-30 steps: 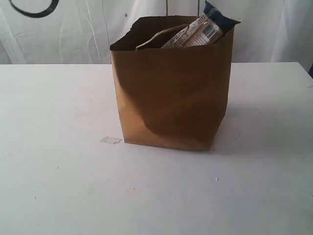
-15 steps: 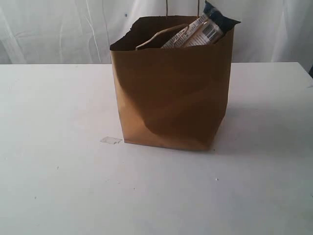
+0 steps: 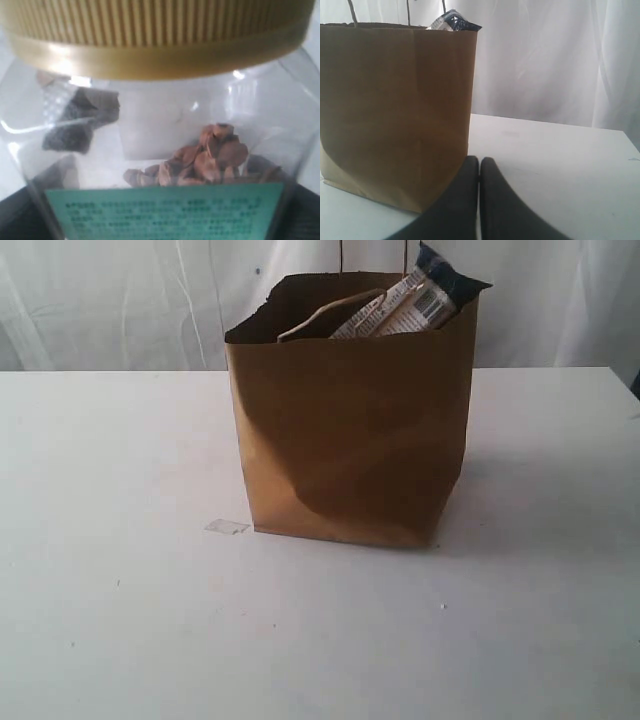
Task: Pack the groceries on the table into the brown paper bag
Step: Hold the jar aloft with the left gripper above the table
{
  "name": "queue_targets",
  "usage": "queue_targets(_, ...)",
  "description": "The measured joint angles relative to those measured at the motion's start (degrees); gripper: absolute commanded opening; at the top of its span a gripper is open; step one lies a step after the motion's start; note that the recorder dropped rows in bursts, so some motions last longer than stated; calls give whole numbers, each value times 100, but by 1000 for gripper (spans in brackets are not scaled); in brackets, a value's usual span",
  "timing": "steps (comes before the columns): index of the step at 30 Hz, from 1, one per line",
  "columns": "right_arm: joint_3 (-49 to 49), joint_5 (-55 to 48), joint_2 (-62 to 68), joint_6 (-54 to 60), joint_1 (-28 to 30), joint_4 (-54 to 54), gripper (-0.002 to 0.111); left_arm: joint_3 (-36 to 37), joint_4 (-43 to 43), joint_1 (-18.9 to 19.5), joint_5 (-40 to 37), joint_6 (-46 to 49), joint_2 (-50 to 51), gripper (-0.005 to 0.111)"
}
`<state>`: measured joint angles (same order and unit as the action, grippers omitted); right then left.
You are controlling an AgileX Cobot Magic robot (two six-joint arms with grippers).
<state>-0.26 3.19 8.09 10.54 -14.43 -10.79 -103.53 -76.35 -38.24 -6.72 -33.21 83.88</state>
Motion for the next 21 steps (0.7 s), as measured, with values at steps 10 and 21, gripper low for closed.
queue_targets(10, 0, 0, 0, 0, 0, 0, 0, -60, 2167, 139, -4514, 2883, -634, 0)
queue_targets(21, 0, 0, 0, 0, 0, 0, 0, -75, 8922, 92, -3584, 7427, -605, 0)
